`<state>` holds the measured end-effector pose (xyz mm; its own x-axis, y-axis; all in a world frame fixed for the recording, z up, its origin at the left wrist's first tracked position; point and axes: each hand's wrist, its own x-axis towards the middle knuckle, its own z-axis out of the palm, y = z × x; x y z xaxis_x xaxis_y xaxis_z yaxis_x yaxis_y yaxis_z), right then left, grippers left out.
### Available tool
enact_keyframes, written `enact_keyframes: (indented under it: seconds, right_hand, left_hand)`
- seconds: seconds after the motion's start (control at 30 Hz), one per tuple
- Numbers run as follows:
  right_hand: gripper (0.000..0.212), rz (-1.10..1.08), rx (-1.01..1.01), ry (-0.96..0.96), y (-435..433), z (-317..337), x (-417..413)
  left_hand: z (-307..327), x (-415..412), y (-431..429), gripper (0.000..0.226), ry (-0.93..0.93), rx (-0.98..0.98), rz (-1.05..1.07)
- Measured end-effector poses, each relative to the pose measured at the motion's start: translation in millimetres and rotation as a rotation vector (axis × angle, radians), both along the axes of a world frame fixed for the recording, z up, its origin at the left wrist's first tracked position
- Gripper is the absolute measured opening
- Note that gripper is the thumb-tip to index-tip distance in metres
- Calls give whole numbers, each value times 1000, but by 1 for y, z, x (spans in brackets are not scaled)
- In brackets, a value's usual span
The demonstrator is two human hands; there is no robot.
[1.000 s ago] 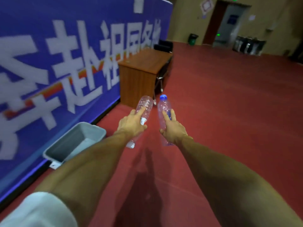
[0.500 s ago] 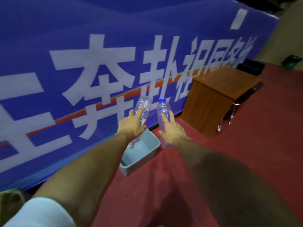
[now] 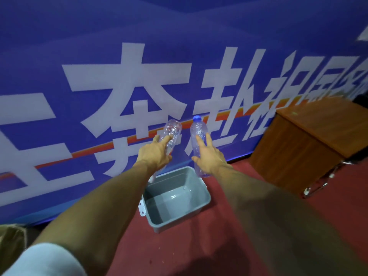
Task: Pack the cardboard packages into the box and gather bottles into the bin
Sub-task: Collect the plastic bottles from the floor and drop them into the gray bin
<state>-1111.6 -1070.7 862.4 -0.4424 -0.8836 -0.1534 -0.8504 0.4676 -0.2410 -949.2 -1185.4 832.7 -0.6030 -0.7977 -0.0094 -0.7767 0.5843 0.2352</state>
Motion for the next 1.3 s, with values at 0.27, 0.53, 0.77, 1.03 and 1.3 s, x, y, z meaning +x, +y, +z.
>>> enact_keyframes:
  seconds: [0.27, 0.53, 0.77, 1.03, 1.3]
  right_hand:
    - [81, 40, 12, -84, -66, -24, -20]
    - [81, -16, 18, -80, -120, -43, -45]
    - [78, -45, 58, -119, -149, -81, -79]
    - [82, 13, 62, -266, -167, -161, -132]
    - [90, -8, 229, -393, -166, -213, -174]
  left_hand:
    - [-20, -24, -54, 76, 2, 61, 38]
    - [-43, -58, -120, 75, 63, 135, -36]
    - [-79, -100, -149, 80, 35, 231, -72]
    - [-152, -155, -164, 93, 72, 385, 35]
    - [-196, -173, -154, 94, -39, 533, 118]
